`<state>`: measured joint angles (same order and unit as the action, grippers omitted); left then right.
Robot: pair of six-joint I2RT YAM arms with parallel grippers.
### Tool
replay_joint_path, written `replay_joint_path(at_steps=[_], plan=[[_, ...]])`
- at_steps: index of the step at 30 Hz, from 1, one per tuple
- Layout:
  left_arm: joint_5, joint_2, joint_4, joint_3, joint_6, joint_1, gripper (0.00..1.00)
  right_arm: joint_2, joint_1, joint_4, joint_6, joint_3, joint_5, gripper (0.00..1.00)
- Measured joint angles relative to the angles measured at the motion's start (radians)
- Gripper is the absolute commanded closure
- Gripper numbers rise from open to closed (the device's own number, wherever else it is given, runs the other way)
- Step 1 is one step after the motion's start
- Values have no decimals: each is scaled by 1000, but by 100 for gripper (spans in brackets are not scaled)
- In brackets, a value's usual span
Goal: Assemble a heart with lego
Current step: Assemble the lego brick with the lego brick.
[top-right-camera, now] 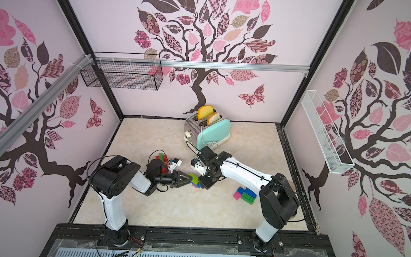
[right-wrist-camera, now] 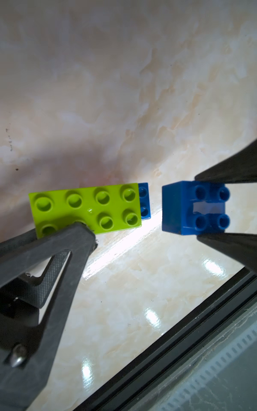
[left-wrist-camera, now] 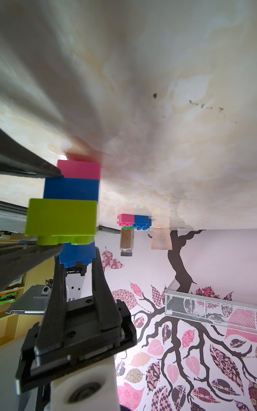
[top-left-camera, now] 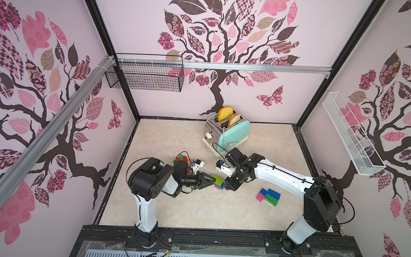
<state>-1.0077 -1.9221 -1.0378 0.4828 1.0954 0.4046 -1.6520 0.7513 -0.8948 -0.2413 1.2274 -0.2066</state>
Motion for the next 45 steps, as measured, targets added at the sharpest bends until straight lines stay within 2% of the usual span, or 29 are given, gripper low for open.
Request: replay_joint_path(at_steps=[10, 31, 45], plan=[[0, -1, 0, 0, -3, 0, 60, -89, -3, -9, -36, 17, -2, 85], [-5, -6, 0, 0, -4, 0, 60, -74, -4, 6, -56, 35, 24, 84], [-6, -6, 1, 0, -4, 0, 60, -105, -4, 6, -72, 54, -2, 84]])
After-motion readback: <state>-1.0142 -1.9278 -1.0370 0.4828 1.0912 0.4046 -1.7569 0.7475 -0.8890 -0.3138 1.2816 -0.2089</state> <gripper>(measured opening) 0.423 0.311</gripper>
